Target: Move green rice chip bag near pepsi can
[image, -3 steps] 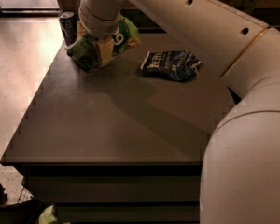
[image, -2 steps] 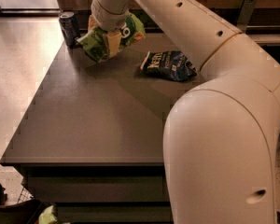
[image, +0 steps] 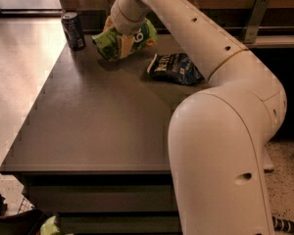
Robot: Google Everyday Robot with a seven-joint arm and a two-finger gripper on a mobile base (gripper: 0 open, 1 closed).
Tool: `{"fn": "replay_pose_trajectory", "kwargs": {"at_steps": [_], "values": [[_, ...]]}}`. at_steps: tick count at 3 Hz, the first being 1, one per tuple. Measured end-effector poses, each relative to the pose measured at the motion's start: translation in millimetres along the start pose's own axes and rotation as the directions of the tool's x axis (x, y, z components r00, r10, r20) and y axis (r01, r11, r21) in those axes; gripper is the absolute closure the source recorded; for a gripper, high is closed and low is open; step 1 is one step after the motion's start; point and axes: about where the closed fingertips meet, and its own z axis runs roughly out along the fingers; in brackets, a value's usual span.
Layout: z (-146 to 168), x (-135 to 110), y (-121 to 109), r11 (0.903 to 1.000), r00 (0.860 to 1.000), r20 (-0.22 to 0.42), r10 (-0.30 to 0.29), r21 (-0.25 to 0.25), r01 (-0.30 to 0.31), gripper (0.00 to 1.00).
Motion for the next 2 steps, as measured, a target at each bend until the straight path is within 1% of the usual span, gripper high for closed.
{"fn": "replay_pose_trajectory", "kwargs": {"at_steps": [1,2], "values": [[21.9,7.9,-10.1,0.9953,0.999,0.033,0.043,0.085,-0.046,1.00],[40.4,5.3,-27.5,0.9887,0.997,0.068,0.032,0.144,-0.042,1.00]]}}
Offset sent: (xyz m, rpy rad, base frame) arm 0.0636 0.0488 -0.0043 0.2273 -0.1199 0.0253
